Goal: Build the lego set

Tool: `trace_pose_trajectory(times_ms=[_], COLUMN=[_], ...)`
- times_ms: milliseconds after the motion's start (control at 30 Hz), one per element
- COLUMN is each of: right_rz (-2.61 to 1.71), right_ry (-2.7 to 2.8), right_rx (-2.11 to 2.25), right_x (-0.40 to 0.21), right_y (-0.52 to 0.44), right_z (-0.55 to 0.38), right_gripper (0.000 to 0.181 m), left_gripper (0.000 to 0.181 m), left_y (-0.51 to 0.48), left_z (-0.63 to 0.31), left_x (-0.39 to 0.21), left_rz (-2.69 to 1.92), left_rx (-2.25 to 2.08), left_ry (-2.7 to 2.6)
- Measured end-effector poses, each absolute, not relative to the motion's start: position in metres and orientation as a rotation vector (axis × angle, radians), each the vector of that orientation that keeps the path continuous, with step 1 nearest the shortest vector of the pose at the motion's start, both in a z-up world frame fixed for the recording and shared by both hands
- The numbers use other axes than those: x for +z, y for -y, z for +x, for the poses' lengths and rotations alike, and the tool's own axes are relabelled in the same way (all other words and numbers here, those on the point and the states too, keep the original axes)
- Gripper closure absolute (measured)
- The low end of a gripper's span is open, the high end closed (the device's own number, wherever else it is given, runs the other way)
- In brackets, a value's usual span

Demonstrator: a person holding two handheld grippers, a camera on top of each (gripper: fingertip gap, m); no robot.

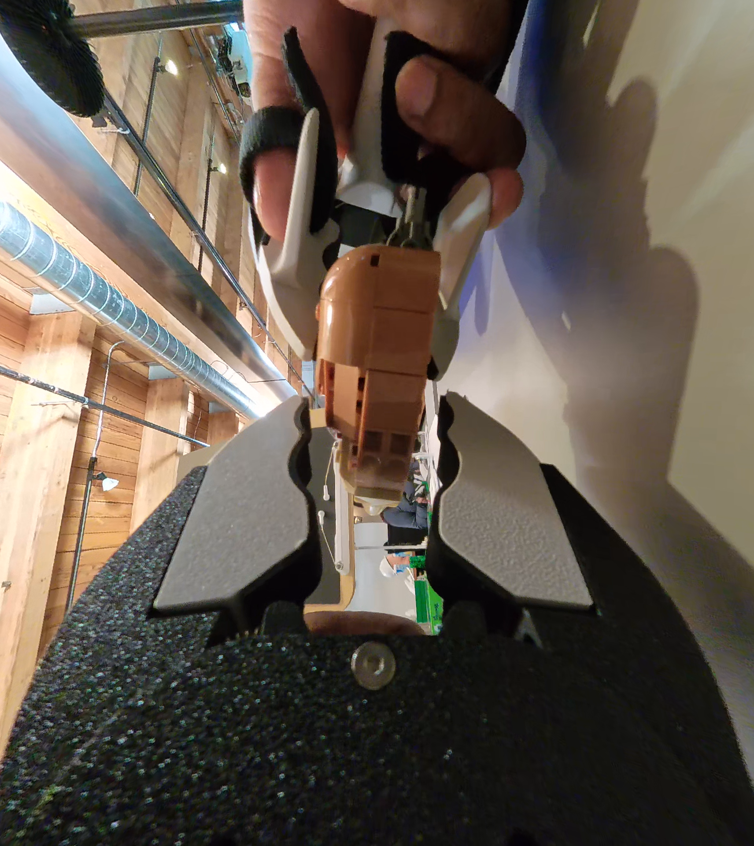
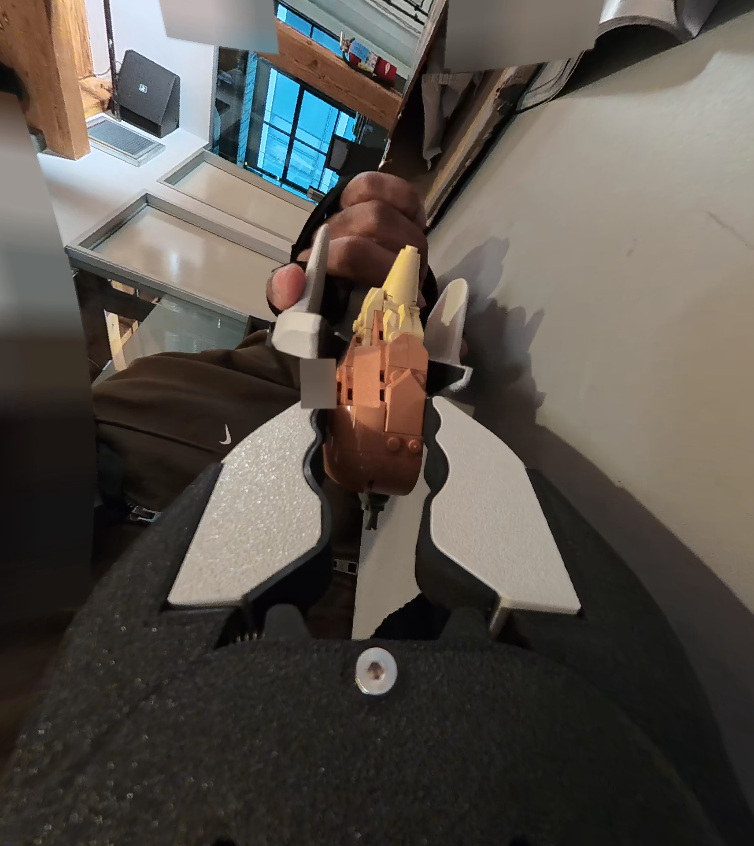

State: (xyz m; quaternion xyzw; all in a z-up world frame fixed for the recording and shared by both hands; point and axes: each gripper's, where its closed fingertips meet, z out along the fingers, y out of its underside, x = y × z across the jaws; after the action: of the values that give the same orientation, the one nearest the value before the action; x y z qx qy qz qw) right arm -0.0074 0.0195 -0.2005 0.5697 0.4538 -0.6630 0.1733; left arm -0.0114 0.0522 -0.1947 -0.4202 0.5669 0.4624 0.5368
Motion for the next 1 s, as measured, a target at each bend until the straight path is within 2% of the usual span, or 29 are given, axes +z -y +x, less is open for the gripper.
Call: trace_pose_trajectory(times_ms=[133, 467, 1000], right_rz=[1.629, 1.673, 1.679], right_ry=[-1.290, -1.347, -1.320], right_rx=[-1.874, -1.871, -1.899], right_x=[-0.2022, -0.2064, -0.2052], right_y=[-0.0200, -0.0227, -0.0253], right_z=[-0.0079, -0.0103, -0.0135], right_gripper=[0.140, 0.141, 0.141], left_gripper=[0.128, 0.141, 0.141], left_y=[-0.0497, -0.0510, -0.0526], left_z=[-0.0044, -0.0068, -0.0101], left_x=[-0.1949, -0.2000, -0.1992], left_rz=[-0.973, -1.012, -1.017], left_rx=[1.097, 1.080, 1.092], left_ry=[-1.374, -1.396, -1.369])
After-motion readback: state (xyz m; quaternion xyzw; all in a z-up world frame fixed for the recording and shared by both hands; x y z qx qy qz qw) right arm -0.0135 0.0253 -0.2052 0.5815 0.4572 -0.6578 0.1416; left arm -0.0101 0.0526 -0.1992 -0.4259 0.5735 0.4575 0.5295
